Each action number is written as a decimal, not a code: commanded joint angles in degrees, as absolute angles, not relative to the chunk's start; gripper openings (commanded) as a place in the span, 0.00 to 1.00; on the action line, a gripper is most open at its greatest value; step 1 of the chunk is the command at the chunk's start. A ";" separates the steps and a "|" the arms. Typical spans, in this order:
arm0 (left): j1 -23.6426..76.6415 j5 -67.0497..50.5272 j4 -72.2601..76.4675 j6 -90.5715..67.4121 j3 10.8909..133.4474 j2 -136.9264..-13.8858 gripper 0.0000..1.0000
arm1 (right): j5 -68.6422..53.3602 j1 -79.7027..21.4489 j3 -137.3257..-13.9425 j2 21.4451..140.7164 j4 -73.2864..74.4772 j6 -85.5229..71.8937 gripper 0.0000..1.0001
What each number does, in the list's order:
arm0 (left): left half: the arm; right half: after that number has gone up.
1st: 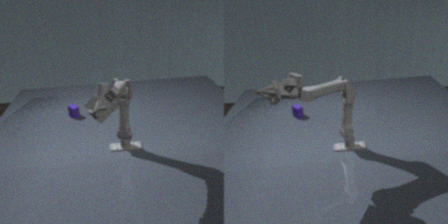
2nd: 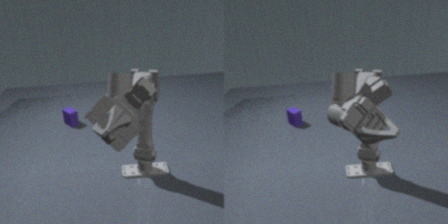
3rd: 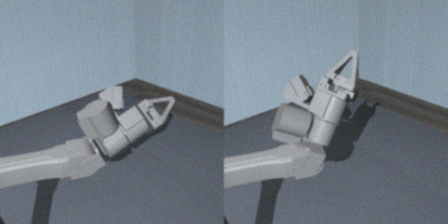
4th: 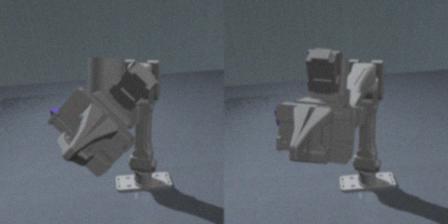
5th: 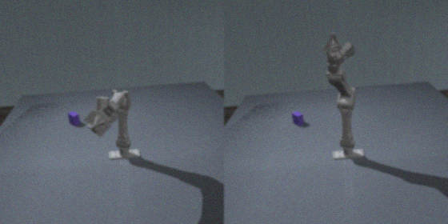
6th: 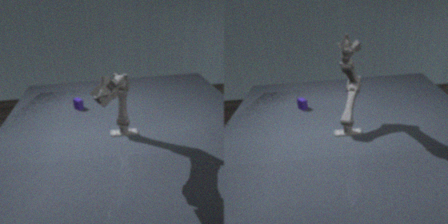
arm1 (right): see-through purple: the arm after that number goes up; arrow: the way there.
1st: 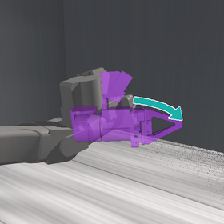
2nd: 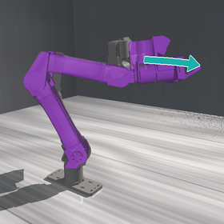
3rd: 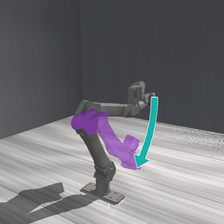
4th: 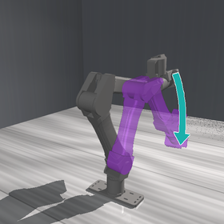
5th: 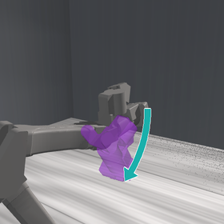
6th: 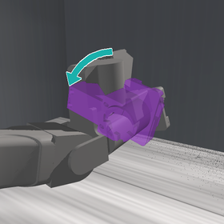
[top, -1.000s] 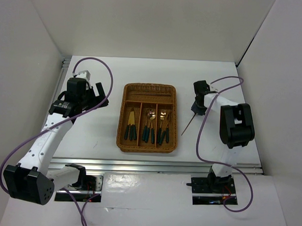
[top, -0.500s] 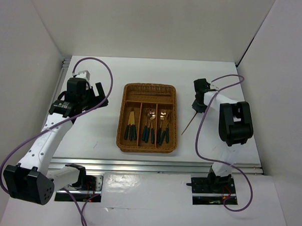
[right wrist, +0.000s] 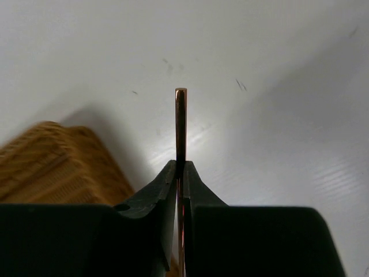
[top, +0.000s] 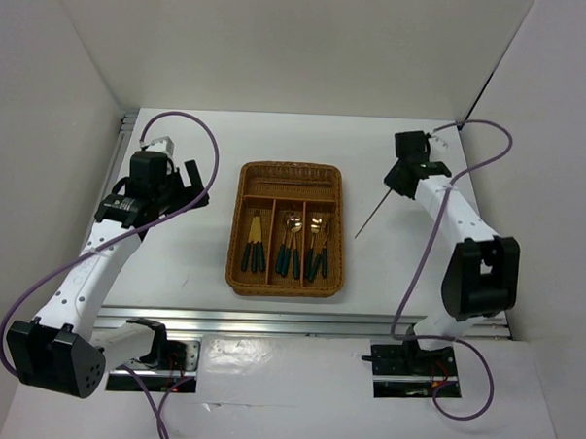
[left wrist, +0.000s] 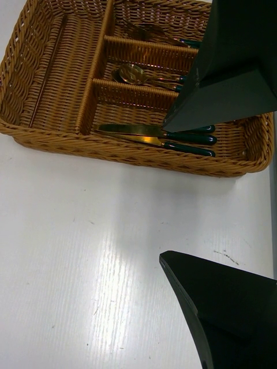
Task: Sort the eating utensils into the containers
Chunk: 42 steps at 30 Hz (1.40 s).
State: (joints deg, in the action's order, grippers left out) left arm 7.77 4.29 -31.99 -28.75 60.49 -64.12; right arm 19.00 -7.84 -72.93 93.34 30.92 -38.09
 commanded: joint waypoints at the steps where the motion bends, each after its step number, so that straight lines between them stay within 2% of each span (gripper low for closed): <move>1: 8.00 4.57 -31.38 -28.48 61.87 -62.58 1.00 | 20.48 -7.47 -76.99 87.81 30.15 -39.54 0.11; 7: 8.00 4.57 -31.38 -28.48 61.87 -60.83 1.00 | 15.40 -7.47 -75.42 82.71 23.65 -43.15 0.10; 17: 8.00 4.05 -32.43 -29.00 62.40 -57.84 1.00 | 3.16 -9.66 -69.53 83.23 10.73 -56.85 0.08; 27: 8.00 4.04 -34.01 -29.00 62.40 -55.46 1.00 | 22.31 -23.81 -61.79 81.39 4.13 -76.18 0.08; 42: 8.00 2.81 -34.63 -29.00 61.87 -54.40 1.00 | 38.31 -34.79 -67.06 95.62 4.66 -95.44 0.09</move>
State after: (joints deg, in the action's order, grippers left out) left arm 7.77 3.60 -35.00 -28.80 60.51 -55.51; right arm 31.66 -32.29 -63.81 94.74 5.39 -89.34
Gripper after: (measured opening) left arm 0.999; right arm 0.127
